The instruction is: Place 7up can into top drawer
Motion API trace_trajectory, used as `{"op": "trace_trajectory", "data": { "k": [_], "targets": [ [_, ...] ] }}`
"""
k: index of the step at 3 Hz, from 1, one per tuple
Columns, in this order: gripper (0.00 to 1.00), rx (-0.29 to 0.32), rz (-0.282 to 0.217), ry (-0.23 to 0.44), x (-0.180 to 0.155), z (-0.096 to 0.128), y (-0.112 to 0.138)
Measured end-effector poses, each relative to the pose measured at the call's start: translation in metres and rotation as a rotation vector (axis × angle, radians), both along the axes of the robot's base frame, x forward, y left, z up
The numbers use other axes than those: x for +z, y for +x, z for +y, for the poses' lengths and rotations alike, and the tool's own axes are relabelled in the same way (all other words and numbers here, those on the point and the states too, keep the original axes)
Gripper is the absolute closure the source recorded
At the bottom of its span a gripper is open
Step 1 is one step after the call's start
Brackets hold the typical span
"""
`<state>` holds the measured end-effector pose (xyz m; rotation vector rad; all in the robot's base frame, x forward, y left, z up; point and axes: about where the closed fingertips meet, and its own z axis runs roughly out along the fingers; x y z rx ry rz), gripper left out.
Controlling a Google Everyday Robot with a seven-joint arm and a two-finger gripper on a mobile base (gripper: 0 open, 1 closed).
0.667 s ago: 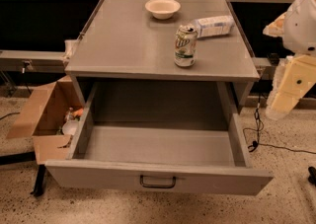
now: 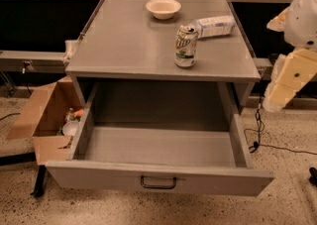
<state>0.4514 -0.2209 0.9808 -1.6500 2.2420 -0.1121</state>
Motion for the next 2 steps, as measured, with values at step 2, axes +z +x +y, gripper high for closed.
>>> {"op": "trace_trajectory", "data": {
  "k": [2],
  "targets": [
    [0.00,-0.080,-0.092,0.223,0.007,-0.022,0.101]
  ]
}}
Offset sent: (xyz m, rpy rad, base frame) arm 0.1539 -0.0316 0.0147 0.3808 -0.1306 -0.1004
